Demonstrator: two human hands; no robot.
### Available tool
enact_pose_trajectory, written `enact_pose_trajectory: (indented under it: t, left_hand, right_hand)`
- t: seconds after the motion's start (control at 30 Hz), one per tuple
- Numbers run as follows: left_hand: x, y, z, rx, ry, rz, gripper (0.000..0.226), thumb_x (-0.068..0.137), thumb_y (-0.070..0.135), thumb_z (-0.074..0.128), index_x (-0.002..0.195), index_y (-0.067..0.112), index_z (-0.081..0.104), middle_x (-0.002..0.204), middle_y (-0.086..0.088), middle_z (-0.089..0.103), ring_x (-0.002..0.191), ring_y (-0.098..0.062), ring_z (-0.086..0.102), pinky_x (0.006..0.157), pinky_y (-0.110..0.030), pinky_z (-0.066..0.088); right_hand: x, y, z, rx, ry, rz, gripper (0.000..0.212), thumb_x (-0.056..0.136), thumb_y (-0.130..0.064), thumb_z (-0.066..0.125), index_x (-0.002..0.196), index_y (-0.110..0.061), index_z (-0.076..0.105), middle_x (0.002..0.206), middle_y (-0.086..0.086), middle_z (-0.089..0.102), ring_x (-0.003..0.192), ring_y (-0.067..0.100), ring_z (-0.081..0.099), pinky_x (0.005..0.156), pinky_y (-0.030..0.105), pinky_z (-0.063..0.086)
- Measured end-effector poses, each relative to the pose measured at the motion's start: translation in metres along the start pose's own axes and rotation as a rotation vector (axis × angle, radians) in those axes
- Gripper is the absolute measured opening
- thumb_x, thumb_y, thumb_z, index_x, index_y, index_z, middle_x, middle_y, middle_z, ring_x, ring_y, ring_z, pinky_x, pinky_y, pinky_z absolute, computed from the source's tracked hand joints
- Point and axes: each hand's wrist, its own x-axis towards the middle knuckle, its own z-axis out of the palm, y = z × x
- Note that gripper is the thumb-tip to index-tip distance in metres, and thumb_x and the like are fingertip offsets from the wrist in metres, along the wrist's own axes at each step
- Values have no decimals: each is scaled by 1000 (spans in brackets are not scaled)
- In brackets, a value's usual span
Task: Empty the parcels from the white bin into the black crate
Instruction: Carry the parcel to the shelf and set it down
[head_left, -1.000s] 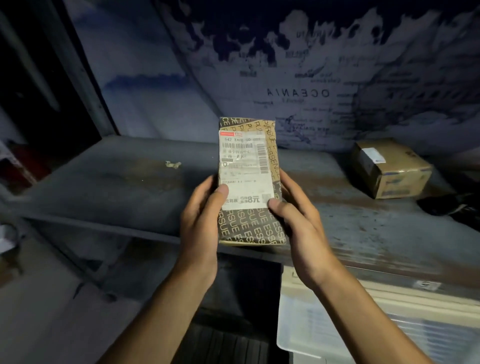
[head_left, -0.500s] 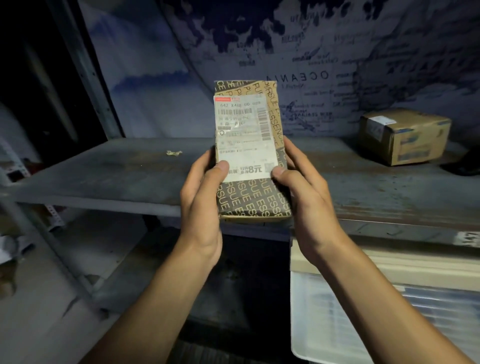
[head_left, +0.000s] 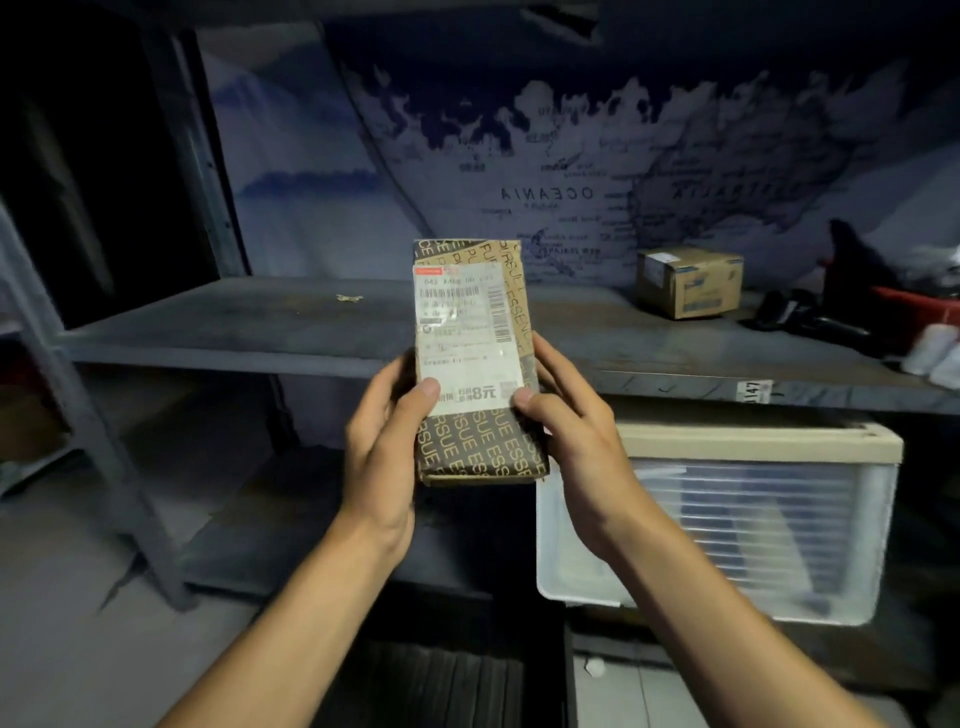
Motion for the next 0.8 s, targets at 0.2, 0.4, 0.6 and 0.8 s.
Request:
enact_pose_trajectory:
  t: [0.2,0.4,0.6,0.8]
  left_hand:
    - [-61,21,-31,57,5,-38,28,97,13,59,124,17,66,114,-5,75,111,-23,69,88,-32,55]
    - [-110,18,-68,80,28,-111,26,96,15,61,121,17,67,113,-6,76,108,-24,70,91,-36,56]
    - [-124,-11,-98,143,40,-206,24,95,13,63,119,15,66,108,-8,76,104,-26,72,87,-37,57]
    - [-89,-59,-117,190,63,-289,32,96,18,63,127,14,62,107,-5,76,99,-21,73,83,-33,58]
  right_hand:
    - [-68,-5,21,-71,-22,46,64,82,-22,67,144,-30,54,135,-7,66,120,10,64,83,24,56]
    - [-119,15,34,-104,-49,98,62,83,-26,68,143,-33,54,129,-5,68,113,11,68,83,28,56]
    - [-137,62,30,-123,-47,201,51,96,-23,66,143,-37,51,127,1,68,111,17,70,82,34,59]
    - [-102,119,23,-112,-33,312,50,99,-21,62,144,-37,50,125,5,70,109,19,71,81,34,59]
